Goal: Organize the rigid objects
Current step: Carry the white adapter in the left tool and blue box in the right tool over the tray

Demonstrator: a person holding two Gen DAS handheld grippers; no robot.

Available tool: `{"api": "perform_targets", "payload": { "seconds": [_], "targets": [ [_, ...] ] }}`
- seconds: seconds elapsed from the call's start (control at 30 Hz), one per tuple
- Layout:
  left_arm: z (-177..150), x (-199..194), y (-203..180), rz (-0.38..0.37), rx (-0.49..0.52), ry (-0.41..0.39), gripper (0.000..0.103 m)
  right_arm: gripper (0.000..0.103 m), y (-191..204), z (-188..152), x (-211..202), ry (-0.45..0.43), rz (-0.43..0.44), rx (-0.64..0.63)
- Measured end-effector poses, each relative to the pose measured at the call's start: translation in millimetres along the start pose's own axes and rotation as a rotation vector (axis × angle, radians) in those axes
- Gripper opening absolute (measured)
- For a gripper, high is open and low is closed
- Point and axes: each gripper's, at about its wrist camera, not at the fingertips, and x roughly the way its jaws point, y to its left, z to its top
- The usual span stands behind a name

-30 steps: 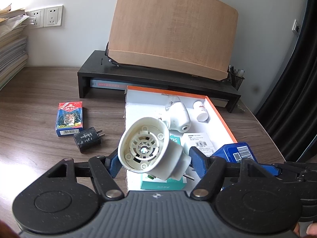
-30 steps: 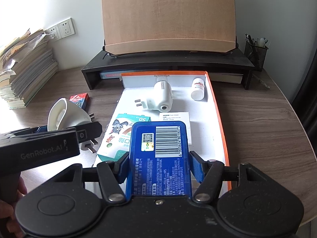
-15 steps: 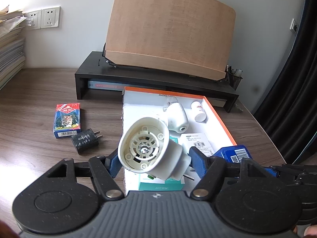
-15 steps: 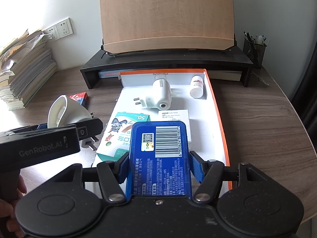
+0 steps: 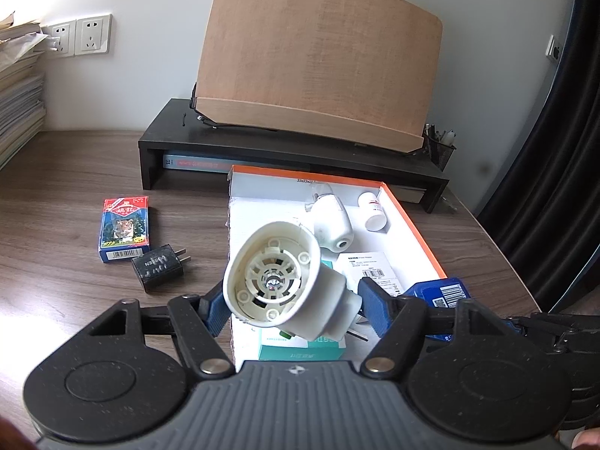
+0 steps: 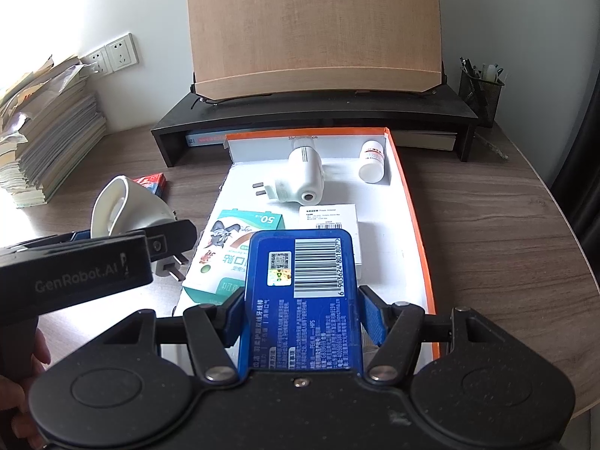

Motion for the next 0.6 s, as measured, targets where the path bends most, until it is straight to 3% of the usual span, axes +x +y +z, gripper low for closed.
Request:
{"api": "perform_targets", "payload": {
  "seconds": [0.6],
  "targets": [
    [1,5,5,0.003,-0.006,0.006,0.071,0.075,4,1,12,0.031,0.014,-0.005]
  ]
}}
